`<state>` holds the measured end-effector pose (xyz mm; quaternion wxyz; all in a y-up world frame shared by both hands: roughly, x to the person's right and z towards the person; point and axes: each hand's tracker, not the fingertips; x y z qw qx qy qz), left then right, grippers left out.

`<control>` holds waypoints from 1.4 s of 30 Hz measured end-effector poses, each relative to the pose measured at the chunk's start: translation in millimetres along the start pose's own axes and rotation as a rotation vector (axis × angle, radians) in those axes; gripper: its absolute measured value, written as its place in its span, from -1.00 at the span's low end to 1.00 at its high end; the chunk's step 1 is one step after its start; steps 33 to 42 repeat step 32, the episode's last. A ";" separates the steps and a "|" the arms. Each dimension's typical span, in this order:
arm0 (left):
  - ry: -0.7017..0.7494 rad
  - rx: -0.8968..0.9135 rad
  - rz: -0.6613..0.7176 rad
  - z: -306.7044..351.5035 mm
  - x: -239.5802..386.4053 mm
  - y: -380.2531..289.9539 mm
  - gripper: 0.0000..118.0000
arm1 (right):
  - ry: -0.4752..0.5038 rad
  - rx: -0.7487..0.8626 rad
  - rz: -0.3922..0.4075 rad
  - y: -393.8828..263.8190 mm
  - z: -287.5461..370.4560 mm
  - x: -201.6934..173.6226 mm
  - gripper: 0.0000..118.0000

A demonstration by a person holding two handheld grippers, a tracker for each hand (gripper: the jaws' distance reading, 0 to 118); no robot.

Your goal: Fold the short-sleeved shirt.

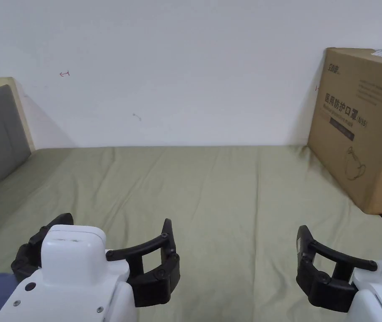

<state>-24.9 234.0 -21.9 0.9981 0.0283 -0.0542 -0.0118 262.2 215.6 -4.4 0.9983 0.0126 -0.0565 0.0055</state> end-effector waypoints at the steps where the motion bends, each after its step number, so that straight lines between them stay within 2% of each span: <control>1: 0.003 -0.003 -0.006 -0.4 0.8 -0.2 1.00 | -0.001 -0.001 0.000 -0.1 -0.3 -0.1 1.00; 7: 0.003 -0.010 0.001 -0.8 0.9 -2.0 1.00 | 0.007 -0.019 -0.006 -0.8 -2.1 -0.9 1.00; 10: -0.008 -0.019 0.048 -1.7 -1.1 -0.3 1.00 | 0.015 -0.027 0.001 -1.1 -3.0 -1.9 1.00; 15: 0.126 -0.130 0.039 -10.1 3.8 5.4 1.00 | 0.024 -0.030 0.006 -1.2 -2.4 -3.4 1.00; 19: 0.088 -0.133 0.091 -9.7 -0.1 7.0 1.00 | 0.031 -0.036 0.006 -1.3 -2.4 -4.2 1.00; 30: 0.116 -0.175 0.135 -12.4 2.6 13.7 1.00 | 0.033 -0.040 0.000 -3.0 -2.0 -4.2 1.00; 42: 0.112 -0.189 0.133 -14.0 4.8 16.1 1.00 | 0.034 -0.038 -0.001 -3.7 -1.8 -3.4 1.00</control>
